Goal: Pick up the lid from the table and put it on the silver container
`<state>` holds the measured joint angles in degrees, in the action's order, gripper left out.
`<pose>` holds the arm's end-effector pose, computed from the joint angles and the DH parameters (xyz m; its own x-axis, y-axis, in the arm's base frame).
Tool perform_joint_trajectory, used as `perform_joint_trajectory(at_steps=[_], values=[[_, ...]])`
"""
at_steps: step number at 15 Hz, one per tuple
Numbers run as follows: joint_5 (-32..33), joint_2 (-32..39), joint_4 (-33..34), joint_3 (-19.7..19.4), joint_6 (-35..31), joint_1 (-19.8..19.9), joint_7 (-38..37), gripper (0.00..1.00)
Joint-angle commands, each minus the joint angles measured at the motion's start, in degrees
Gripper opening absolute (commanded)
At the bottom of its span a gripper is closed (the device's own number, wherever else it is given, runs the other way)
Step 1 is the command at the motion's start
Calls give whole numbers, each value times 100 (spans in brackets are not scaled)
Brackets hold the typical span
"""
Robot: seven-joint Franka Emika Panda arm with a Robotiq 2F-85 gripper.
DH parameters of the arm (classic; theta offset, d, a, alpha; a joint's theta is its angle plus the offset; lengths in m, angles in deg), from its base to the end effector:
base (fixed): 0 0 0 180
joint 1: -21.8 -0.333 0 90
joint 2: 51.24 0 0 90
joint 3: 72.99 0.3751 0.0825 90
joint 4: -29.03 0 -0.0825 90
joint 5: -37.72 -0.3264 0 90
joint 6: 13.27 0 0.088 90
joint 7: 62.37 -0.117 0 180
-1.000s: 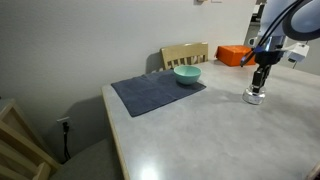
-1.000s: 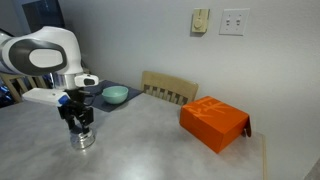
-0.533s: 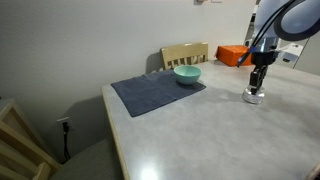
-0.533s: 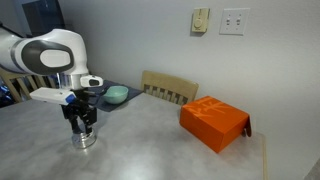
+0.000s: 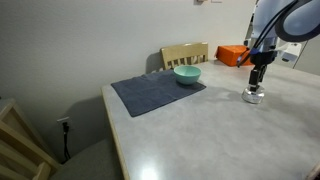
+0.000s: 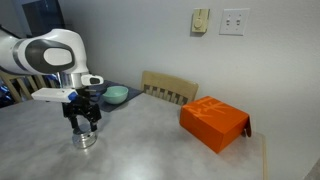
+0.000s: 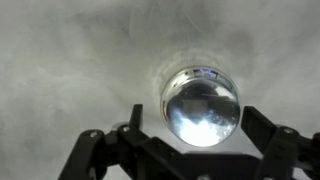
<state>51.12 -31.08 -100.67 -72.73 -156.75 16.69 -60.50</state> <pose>0.5141 0.0485 0.2898 0.9433 0.3074 -0.1255 0.3213 -0.9405 0.1108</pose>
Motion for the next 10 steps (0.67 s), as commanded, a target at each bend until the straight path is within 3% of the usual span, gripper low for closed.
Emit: perform_joint_trajectory(at_steps=[1, 6, 8, 10], values=[[293, -410, -318, -73, -70, -86, -228, 100], [543, -879, -708, -87, -30, -45, -533, 100], [136, -1005, -837, 2, 312, 125, -182, 100], [325, -791, -601, -12, 140, 17, -414, 100]])
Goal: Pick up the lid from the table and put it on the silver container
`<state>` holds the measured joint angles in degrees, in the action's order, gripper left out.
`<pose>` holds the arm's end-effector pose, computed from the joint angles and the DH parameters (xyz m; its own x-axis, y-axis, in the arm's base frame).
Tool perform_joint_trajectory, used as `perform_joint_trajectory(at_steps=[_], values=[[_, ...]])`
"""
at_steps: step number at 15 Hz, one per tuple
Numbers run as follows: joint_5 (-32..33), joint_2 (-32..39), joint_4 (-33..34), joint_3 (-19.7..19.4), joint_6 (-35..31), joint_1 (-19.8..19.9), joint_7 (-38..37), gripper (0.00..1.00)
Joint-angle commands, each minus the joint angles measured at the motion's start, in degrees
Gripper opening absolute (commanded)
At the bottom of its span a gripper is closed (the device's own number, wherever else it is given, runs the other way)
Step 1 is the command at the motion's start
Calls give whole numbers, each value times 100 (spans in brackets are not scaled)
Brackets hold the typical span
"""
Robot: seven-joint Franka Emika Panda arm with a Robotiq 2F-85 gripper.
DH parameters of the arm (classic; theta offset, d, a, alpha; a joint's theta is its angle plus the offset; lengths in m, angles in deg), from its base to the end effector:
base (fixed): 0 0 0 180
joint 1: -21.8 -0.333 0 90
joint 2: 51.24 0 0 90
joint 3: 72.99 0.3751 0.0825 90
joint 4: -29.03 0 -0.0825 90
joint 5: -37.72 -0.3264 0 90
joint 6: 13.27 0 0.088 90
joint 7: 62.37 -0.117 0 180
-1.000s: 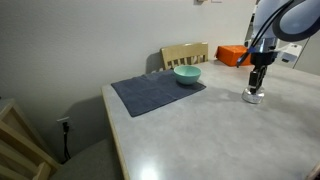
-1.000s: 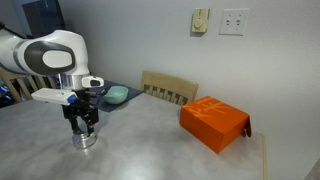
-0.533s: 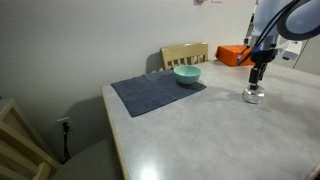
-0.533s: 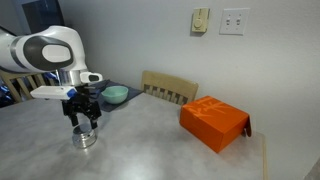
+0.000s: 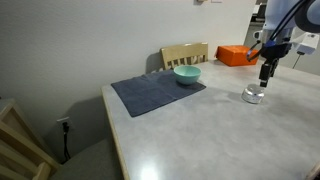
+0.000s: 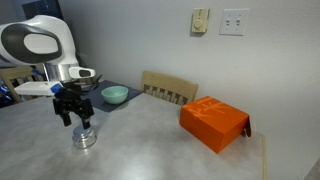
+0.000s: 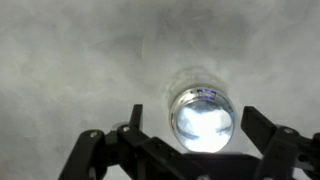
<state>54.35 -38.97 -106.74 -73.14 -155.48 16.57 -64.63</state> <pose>0.4770 0.0418 0.3235 0.9551 0.2738 -0.1131 0.2893 -0.9443 0.1566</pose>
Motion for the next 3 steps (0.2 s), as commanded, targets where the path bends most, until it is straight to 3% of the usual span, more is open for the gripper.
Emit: perform_joint_trajectory(at_steps=[1, 3], values=[[4, -3, 15, 30, 8, 24, -6, 100], [4, 18, 40, 33, 8, 13, -8, 100]])
